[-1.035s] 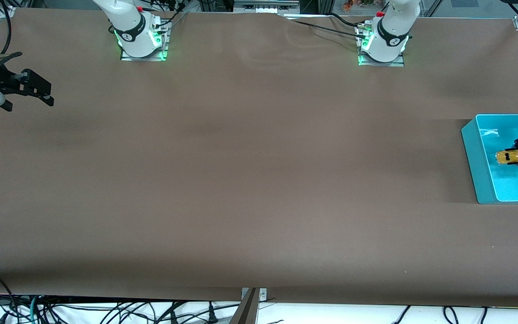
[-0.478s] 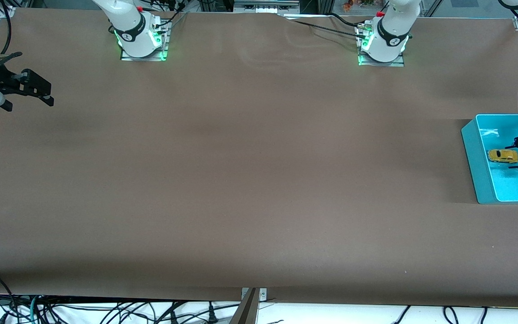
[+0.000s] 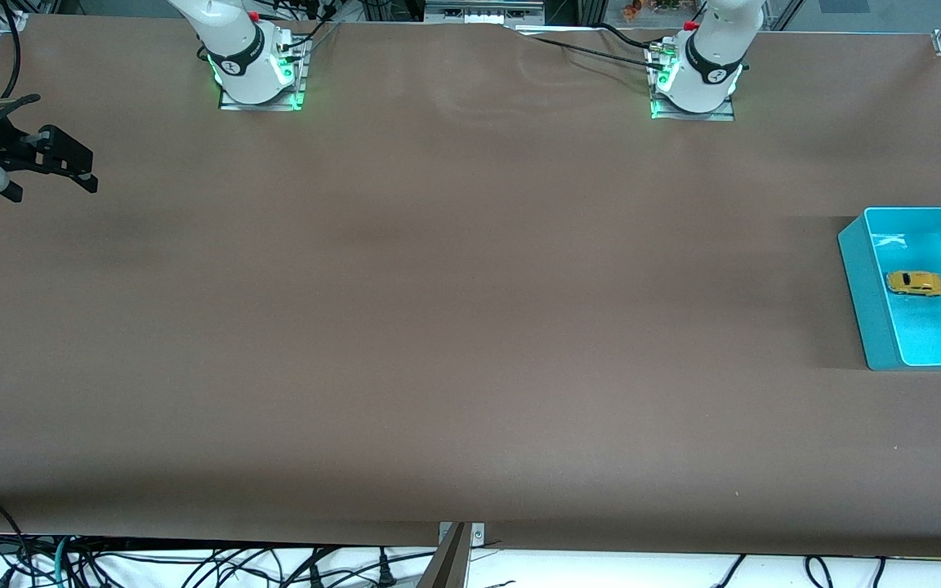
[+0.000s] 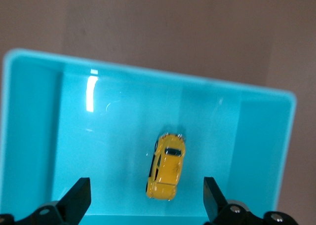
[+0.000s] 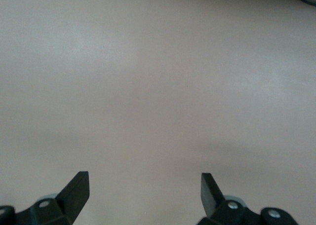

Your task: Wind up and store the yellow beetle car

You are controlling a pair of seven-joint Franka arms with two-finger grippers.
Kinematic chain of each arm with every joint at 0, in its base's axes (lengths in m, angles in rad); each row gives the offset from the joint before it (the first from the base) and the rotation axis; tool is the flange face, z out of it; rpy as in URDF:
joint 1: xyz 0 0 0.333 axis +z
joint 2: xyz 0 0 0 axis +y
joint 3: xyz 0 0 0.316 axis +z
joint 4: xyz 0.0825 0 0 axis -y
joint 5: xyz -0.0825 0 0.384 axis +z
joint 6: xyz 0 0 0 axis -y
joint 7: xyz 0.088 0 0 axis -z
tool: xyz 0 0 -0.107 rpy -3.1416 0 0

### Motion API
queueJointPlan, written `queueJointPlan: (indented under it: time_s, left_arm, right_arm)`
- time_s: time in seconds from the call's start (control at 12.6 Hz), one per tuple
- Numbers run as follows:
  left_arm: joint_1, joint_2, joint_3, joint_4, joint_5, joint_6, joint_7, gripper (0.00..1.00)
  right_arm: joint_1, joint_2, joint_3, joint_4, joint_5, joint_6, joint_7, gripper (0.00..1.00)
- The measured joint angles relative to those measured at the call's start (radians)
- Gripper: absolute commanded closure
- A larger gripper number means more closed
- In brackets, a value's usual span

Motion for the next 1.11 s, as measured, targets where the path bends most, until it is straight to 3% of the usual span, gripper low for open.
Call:
queueJointPlan:
  time_s: [0.32, 0.64, 1.11]
  left_arm:
    - [-0.064, -0.092, -0.051, 0.068, 0.000, -0.251, -0.292, 0.00]
    - [-0.074, -0.093, -0.199, 0.172, 0.000, -0.415, -0.594, 0.00]
    - [-0.096, -0.111, -0.405, 0.243, 0.000, -0.491, -1.105, 0.00]
  right_arm:
    - [0.000, 0.000, 0.000, 0.000, 0.000, 0.000, 0.001, 0.00]
    - [0.000, 0.000, 0.000, 0.000, 0.000, 0.002, 0.002, 0.00]
    - [0.000, 0.000, -0.001, 0.000, 0.000, 0.004, 0.002, 0.00]
